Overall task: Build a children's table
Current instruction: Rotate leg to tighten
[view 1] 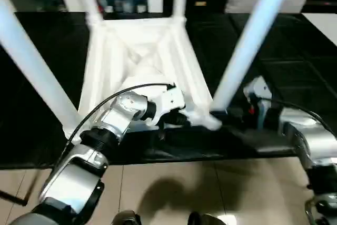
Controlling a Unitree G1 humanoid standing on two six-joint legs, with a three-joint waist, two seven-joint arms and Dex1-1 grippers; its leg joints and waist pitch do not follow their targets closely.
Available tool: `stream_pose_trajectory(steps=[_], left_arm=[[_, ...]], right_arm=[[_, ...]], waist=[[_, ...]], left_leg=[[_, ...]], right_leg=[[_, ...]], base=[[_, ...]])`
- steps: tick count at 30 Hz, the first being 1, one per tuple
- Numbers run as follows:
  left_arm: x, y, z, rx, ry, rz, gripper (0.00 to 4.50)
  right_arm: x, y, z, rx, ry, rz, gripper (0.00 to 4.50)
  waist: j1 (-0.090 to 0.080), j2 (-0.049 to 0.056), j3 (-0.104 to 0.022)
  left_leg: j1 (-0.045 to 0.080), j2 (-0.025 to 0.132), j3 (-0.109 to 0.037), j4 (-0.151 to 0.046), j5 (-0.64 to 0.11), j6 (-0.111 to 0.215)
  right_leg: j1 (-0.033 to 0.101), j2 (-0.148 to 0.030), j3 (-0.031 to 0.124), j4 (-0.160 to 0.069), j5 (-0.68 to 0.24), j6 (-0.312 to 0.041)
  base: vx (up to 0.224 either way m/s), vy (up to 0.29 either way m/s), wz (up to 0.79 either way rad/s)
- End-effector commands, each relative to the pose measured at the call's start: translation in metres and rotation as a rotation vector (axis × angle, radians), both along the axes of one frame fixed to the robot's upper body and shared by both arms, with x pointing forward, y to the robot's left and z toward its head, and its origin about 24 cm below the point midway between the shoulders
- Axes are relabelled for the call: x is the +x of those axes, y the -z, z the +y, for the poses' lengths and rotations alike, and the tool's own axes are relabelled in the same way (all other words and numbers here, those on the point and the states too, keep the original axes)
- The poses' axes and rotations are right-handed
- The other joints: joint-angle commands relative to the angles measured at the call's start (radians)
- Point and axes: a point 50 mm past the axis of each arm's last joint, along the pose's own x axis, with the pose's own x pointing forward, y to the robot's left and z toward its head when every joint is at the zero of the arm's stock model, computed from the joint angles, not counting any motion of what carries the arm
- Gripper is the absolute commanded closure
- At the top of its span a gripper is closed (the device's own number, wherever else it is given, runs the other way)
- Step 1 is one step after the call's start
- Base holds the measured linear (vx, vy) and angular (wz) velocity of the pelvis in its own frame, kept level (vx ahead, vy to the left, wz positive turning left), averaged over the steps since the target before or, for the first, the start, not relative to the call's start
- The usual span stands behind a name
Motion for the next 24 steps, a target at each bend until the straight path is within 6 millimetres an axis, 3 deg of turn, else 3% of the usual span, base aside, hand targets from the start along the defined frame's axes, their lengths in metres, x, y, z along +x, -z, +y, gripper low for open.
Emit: stream_pose_trajectory(steps=[1,4,7,14,21,24], left_arm=[[-0.013,0.009,-0.004,0.072,0.157,0.048,4.50],[-0.015,0.007,-0.003,0.086,0.213,0.059,4.50],[-0.016,0.006,0.000,0.110,0.242,0.060,4.50],[-0.015,0.005,0.002,0.102,0.258,0.063,4.50],[-0.013,0.005,-0.003,0.045,0.172,0.106,4.50],[-0.009,0.004,-0.007,0.009,0.094,0.128,4.50]], right_arm=[[-0.006,-0.003,0.000,0.002,-0.110,0.017,1.26],[-0.009,-0.003,0.002,0.020,-0.166,0.043,1.64],[-0.010,-0.004,0.003,0.040,-0.209,0.060,1.75],[-0.011,-0.003,0.008,0.063,-0.262,0.079,2.39],[-0.015,-0.003,0.012,0.101,-0.259,0.106,2.51],[-0.013,-0.002,0.015,0.113,-0.200,0.111,2.51]], waist=[[0.002,-0.006,-0.080],[0.011,-0.006,-0.082],[0.017,-0.008,-0.083],[0.019,-0.011,-0.083],[0.019,-0.012,-0.083],[0.019,-0.011,-0.079]], left_leg=[[0.009,0.025,0.006,-0.052,-0.190,0.111],[0.010,0.027,0.005,-0.052,-0.179,0.107],[0.010,0.029,0.004,-0.052,-0.174,0.102],[0.008,0.026,0.004,-0.051,-0.170,0.092],[0.007,0.025,0.005,-0.049,-0.152,0.100],[0.009,0.024,0.004,-0.052,-0.172,0.092]], right_leg=[[0.066,-0.059,0.039,-0.056,-0.212,-0.251],[0.066,-0.062,0.040,-0.053,-0.215,-0.255],[0.065,-0.062,0.040,-0.051,-0.213,-0.258],[0.066,-0.062,0.039,-0.051,-0.232,-0.246],[0.066,-0.060,0.039,-0.049,-0.218,-0.248],[0.064,-0.061,0.038,-0.057,-0.272,-0.237]], base=[[0.000,0.000,0.00],[0.000,0.000,0.00],[0.000,0.000,0.00],[0.000,0.000,0.00],[0.000,0.000,0.00],[0.000,0.000,0.00]])
